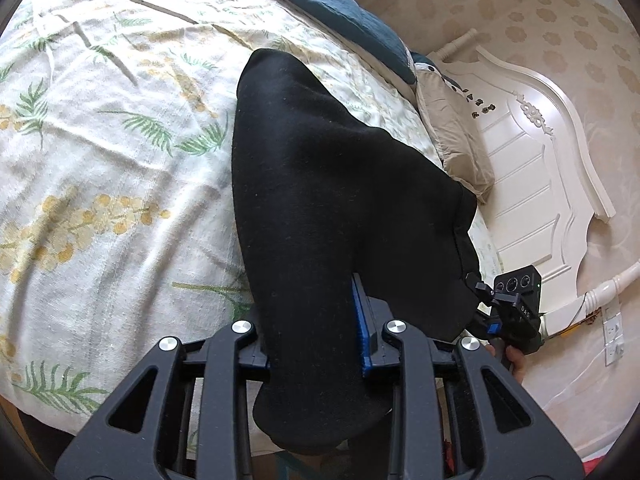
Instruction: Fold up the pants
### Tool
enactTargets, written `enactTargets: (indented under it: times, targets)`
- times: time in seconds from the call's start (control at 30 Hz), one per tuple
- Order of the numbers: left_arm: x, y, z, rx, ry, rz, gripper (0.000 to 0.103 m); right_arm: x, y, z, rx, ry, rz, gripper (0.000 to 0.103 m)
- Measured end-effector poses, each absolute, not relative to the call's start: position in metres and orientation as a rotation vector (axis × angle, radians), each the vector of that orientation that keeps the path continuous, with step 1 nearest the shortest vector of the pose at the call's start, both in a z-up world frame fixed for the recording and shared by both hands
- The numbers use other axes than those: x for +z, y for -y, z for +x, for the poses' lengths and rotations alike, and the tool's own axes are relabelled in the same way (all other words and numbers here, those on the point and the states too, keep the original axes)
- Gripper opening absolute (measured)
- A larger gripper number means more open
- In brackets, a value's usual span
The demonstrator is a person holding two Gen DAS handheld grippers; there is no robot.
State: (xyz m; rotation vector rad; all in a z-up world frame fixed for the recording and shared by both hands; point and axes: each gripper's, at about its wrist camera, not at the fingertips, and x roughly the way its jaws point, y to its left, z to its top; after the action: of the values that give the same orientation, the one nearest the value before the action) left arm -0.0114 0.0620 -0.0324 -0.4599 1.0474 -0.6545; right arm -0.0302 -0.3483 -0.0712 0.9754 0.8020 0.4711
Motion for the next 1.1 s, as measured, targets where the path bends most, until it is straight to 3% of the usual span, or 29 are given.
enactTargets:
  times: [0.1, 0.2, 0.27, 0.33, 0.43, 0.53, 1.1]
  targets:
    - [-0.034, -0.064, -0.011, -0.659, -1.047, -0.465, 0.029, -0.074, 0.35, -0.034, 0.474, -0.798, 0.98, 0.044]
    - [-0.032, -0.062, -0.013, -0.678, -1.02, -0.439, 0.037, -0.076, 0.351, -0.036, 0.478, -0.794, 0.986, 0.044]
    - [-0.031, -0.064, -0.016, -0.695, -0.985, -0.436, 0.049, -0.077, 0.354, -0.038, 0.48, -0.786, 1.004, 0.05]
    - [-0.031, -0.071, -0.019, -0.696, -0.964, -0.462, 0.069, -0.074, 0.356, -0.042, 0.484, -0.781, 1.007, 0.059]
    - [-0.024, -0.086, -0.023, -0.704, -0.907, -0.486, 0.076, -0.061, 0.364, -0.049, 0.448, -0.775, 0.95, 0.071]
    - [-0.013, -0.099, -0.019, -0.692, -0.857, -0.448, 0.082, -0.052, 0.379, -0.05, 0.42, -0.749, 0.926, 0.075]
    - [-0.036, -0.057, 0.119, -0.772, -1.051, -0.407, 0.083, -0.067, 0.387, 0.063, 0.501, -0.823, 0.989, 0.08]
